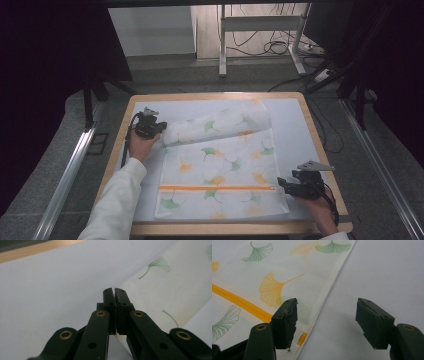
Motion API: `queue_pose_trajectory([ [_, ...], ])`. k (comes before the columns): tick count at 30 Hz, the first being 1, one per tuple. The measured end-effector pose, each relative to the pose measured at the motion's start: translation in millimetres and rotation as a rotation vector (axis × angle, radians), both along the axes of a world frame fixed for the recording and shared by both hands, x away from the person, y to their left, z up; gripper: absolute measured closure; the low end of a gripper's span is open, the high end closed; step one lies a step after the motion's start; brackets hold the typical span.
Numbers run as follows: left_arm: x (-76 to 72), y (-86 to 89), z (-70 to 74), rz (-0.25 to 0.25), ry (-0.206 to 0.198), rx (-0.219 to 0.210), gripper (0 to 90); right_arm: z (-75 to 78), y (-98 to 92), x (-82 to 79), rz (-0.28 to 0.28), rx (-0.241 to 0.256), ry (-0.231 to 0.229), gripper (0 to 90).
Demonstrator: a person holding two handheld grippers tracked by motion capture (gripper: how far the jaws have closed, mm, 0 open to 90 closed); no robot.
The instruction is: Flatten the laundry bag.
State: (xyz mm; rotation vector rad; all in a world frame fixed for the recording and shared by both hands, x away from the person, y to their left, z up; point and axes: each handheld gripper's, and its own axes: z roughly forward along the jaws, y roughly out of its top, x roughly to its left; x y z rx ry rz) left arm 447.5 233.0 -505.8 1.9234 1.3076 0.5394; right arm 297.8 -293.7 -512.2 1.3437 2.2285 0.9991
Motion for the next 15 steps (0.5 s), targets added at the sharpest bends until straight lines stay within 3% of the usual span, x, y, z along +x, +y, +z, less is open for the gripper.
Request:
queue_pose_trajectory([
  [2,1.7,0.6,9.6,0.02,-0.042,-0.025,87.4,0.4,1.2,-0.6,0.004,0.004,-0.002,33.6],
  [5,2.0,-0.9,15.2,0.016,-0.046,-0.046,70.9,0.9,2.5,-1.9,0.007,0.002,-0.006,33.6],
  [8,-1.1,-2.1,16.4,0.009,-0.052,-0.046,60.7,0.7,1.8,-1.3,0.008,0.001,-0.003,33.6],
  [12,-13.4,-1.0,18.7,-0.023,-0.051,-0.079,53.3,0.7,0.9,-0.9,0.006,0.005,-0.005,33.6],
  [15,-24.2,-0.4,24.1,-0.048,-0.073,-0.089,49.1,1.3,1.4,-1.4,0.005,0.004,-0.005,33.6],
])
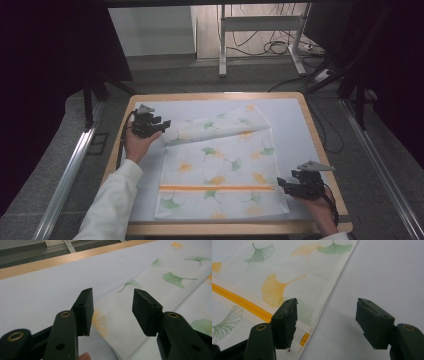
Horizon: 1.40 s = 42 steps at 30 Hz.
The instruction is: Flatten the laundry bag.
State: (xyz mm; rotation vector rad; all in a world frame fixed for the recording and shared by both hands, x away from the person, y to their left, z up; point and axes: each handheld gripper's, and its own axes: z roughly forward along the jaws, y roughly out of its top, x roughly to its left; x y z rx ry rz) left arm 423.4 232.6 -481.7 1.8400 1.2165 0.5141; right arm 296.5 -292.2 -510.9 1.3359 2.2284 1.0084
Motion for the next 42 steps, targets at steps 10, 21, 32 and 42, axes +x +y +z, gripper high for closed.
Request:
queue_pose_trajectory([
  [10,-40.3,-7.9,12.0,-0.083,0.002,-0.003,45.5,1.0,1.2,-0.5,-0.001,0.001,-0.003,33.9],
  [21,-80.2,-28.9,5.9,-0.202,0.011,-0.022,53.4,4.8,5.2,-3.5,0.019,0.015,-0.014,39.0],
  [32,-129.4,-36.0,-11.0,-0.284,0.059,0.007,85.1,19.0,21.1,-4.0,0.128,0.025,-0.049,84.8],
  [42,-167.2,-42.6,-23.4,-0.311,0.074,0.061,89.4,22.4,41.3,-3.0,0.214,0.018,-0.047,88.0],
])
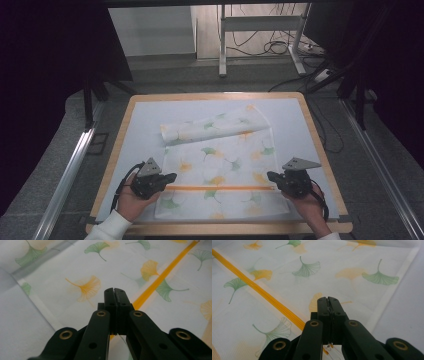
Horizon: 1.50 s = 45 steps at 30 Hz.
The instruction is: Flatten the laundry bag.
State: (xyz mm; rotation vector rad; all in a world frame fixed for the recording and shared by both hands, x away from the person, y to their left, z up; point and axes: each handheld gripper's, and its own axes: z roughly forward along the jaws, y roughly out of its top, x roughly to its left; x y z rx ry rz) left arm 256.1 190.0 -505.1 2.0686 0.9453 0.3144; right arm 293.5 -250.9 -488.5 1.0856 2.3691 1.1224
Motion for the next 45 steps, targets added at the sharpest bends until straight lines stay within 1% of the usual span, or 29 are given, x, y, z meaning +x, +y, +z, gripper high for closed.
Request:
queue_pose_trajectory([
  [1,0.0,0.0,0.0,0.0,0.0,0.0,89.3,1.3,2.9,0.6,0.004,0.005,-0.005,88.0],
  [2,-3.7,0.7,-1.5,0.001,0.003,0.0,89.1,3.2,6.6,1.5,0.013,0.006,-0.006,88.2],
  [5,-5.0,1.7,-5.0,0.004,0.013,0.01,89.4,7.3,24.3,6.0,0.053,0.003,-0.007,88.4],
  [6,-5.0,1.7,-5.0,0.004,0.013,0.01,89.4,7.3,24.3,6.0,0.053,0.003,-0.007,88.4],
  [7,-4.7,1.6,-7.0,0.001,0.021,0.015,89.3,9.2,39.8,10.9,0.081,-0.007,-0.005,88.4],
  [11,-4.3,-0.8,-10.0,-0.009,0.023,0.024,89.5,12.3,75.3,24.3,0.137,-0.023,0.0,88.3],
  [12,-4.3,-0.8,-10.0,-0.009,0.023,0.024,89.5,12.3,75.3,24.3,0.137,-0.023,0.0,88.3],
  [13,-5.7,-2.8,-11.7,-0.018,0.02,0.036,89.5,13.9,93.4,32.7,0.162,-0.016,0.002,88.2],
  [15,-7.1,-4.3,-11.9,-0.024,0.017,0.039,89.5,15.6,112.0,41.0,0.184,-0.009,0.018,88.2],
  [16,-7.4,-4.8,-12.1,-0.027,0.016,0.042,89.5,15.8,121.5,45.3,0.198,-0.014,0.025,88.2],
  [17,-7.5,-5.5,-12.6,-0.03,0.019,0.045,89.5,15.5,131.2,49.5,0.207,-0.018,0.031,88.2],
  [18,-7.5,-5.5,-12.6,-0.03,0.019,0.045,89.4,15.5,131.2,49.5,0.207,-0.018,0.031,88.2],
  [19,-7.6,-6.6,-13.9,-0.037,0.02,0.054,89.4,14.0,150.0,57.5,0.228,-0.025,0.043,88.2],
  [22,-6.9,-5.9,-14.2,-0.043,0.026,0.063,89.2,11.4,175.8,68.9,0.255,-0.05,0.041,88.2],
  [23,-6.4,-5.3,-14.3,-0.042,0.028,0.065,89.3,10.7,183.3,73.5,0.261,-0.056,0.036,88.2],
  [24,-6.4,-5.3,-14.3,-0.042,0.028,0.065,89.3,10.7,183.3,73.5,0.261,-0.056,0.036,88.2],
  [25,-5.5,-4.6,-14.8,-0.041,0.032,0.065,89.3,10.1,190.0,78.6,0.263,-0.055,0.033,88.2],
  [26,-4.4,-4.0,-16.1,-0.038,0.037,0.069,89.3,9.1,201.8,89.5,0.26,-0.049,0.04,88.2],
  [27,-3.7,-3.5,-16.8,-0.036,0.039,0.074,89.3,8.1,207.1,95.0,0.26,-0.049,0.04,88.2],
  [28,-3.7,-3.5,-16.8,-0.036,0.039,0.074,89.3,8.1,207.1,95.0,0.26,-0.049,0.04,88.2],
  [29,-1.9,-2.2,-17.9,-0.033,0.044,0.077,89.3,5.0,216.6,105.5,0.254,-0.05,0.045,88.2],
  [33,-0.4,-2.5,-19.9,-0.033,0.056,0.077,89.3,-3.6,231.7,122.5,0.256,-0.07,0.059,88.2],
  [34,-0.4,-2.5,-19.9,-0.033,0.056,0.077,89.3,-3.6,231.7,122.5,0.256,-0.07,0.059,88.2],
  [35,0.1,-4.1,-19.9,-0.037,0.055,0.085,89.3,-7.8,237.1,128.4,0.257,-0.08,0.065,88.2],
  [38,1.0,-5.5,-20.1,-0.042,0.056,0.087,89.3,-14.4,242.7,136.6,0.255,-0.095,0.075,88.2],
  [39,1.0,-5.5,-20.1,-0.042,0.056,0.087,89.3,-14.4,242.7,136.6,0.255,-0.095,0.075,88.2],
  [41,2.1,-5.7,-20.6,-0.041,0.059,0.089,89.3,-20.7,248.6,144.0,0.256,-0.105,0.087,88.2],
  [42,2.7,-5.6,-20.8,-0.038,0.061,0.088,89.3,-20.7,248.6,144.0,0.256,-0.105,0.087,88.2],
  [45,3.7,-4.4,-19.8,-0.035,0.06,0.076,89.2,-24.9,257.0,152.9,0.262,-0.111,0.081,88.2],
])
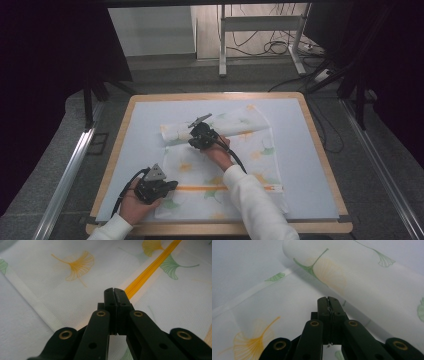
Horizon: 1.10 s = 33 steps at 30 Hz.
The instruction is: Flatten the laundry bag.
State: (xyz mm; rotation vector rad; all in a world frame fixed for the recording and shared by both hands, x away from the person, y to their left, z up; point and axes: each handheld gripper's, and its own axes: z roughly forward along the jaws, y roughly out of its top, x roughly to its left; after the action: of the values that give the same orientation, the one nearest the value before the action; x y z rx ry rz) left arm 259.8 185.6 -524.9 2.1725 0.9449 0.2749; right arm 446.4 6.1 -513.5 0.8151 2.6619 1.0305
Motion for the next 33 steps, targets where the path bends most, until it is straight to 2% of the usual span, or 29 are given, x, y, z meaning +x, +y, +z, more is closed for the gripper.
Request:
queue_pose_trajectory([
  [7,-0.6,-0.1,0.6,-0.007,-0.006,0.002,89.2,-11.2,14.9,13.4,-0.004,-0.017,0.022,88.3],
  [10,-1.4,-0.4,1.6,-0.011,-0.012,0.0,89.3,-12.4,17.8,16.4,-0.017,-0.021,0.013,88.4],
  [12,-1.5,-0.6,2.3,-0.011,-0.013,-0.001,89.2,-11.7,19.5,23.6,-0.038,-0.001,0.002,88.4],
  [17,-1.0,-0.3,1.8,-0.012,-0.008,0.0,89.2,-12.6,19.7,37.6,-0.081,-0.009,-0.004,88.4],
  [18,-0.7,-0.1,2.2,-0.011,-0.007,-0.002,89.2,-12.5,18.8,45.2,-0.114,0.007,0.004,88.4],
  [21,0.3,0.4,2.9,-0.007,-0.008,-0.005,89.1,-12.1,16.8,58.1,-0.154,0.031,0.012,88.4],
  [27,1.8,1.2,3.6,-0.005,-0.01,-0.01,89.0,-12.8,12.9,79.5,-0.22,0.021,0.023,88.4],
  [30,2.4,2.2,4.2,-0.007,-0.011,-0.011,89.0,-11.9,9.2,80.1,-0.229,0.022,0.035,88.4],
  [33,3.5,2.3,4.6,-0.005,-0.013,-0.013,89.0,-5.5,4.4,71.5,-0.203,0.011,0.021,88.5],
])
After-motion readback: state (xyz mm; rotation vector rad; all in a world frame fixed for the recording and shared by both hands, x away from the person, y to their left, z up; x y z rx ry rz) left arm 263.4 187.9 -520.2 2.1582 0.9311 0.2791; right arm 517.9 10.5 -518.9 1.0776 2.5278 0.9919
